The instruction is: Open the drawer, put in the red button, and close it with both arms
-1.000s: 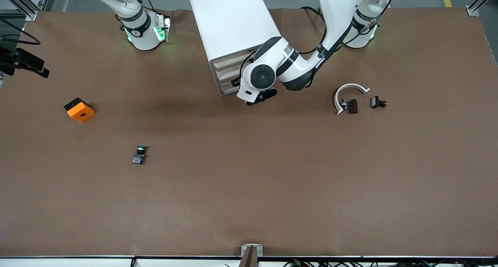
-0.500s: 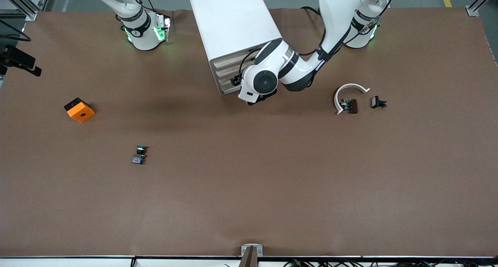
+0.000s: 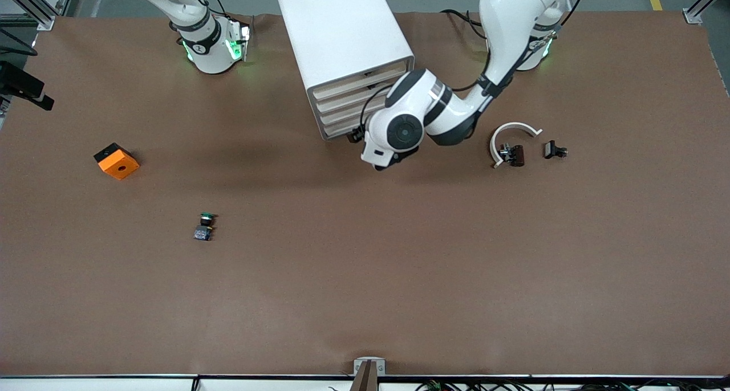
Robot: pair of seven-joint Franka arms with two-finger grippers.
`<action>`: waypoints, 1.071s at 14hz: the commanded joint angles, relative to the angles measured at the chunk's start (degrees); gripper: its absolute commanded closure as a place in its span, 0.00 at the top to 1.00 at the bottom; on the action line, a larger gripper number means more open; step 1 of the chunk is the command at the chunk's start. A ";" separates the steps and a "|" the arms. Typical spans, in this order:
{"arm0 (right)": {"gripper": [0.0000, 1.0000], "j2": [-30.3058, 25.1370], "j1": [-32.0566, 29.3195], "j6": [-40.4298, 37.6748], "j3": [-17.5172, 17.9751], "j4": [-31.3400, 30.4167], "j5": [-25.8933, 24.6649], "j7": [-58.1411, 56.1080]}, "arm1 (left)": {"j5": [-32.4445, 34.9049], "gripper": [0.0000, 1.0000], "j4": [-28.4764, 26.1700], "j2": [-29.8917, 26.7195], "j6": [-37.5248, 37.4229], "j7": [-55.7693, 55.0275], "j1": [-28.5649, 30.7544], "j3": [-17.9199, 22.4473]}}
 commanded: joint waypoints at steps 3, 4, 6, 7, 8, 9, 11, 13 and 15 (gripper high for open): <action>1.00 -1.28 -1.53 0.62 1.63 -0.61 0.31 -1.69 | 3.74 1.00 9.31 -0.80 -1.54 0.33 6.71 4.31; 1.00 -1.63 -1.61 0.62 1.72 -0.87 0.31 -1.69 | 3.92 1.00 10.29 -1.06 -2.15 1.11 8.83 4.31; 1.00 -1.89 -1.70 0.70 1.63 -1.23 0.57 -1.69 | 4.18 1.00 12.14 -2.63 -5.82 5.93 13.49 4.40; 1.00 -2.07 -1.61 0.70 1.54 -1.31 0.84 -1.60 | 4.18 1.00 12.32 -3.43 -7.67 8.30 15.25 4.31; 1.00 -2.07 -1.61 0.62 1.54 -1.40 0.92 -1.51 | 4.45 1.00 12.32 -4.48 -10.30 10.42 17.01 4.40; 1.00 -2.42 -1.70 0.62 1.46 -1.66 0.93 -1.60 | 5.67 1.00 12.32 -5.53 -13.37 12.96 19.03 4.40; 1.00 -2.68 -1.61 0.70 1.46 -2.02 0.93 -1.60 | 7.34 1.00 12.32 -8.52 -19.61 21.72 23.07 4.31; 1.00 -2.68 -1.61 0.62 1.37 -2.02 0.93 -1.60 | 7.52 1.00 12.32 -11.94 -26.99 33.85 27.64 4.31; 1.00 -2.77 -1.70 0.27 1.28 -2.10 0.93 -1.69 | 7.52 1.00 12.06 -15.89 -32.45 44.31 32.65 4.48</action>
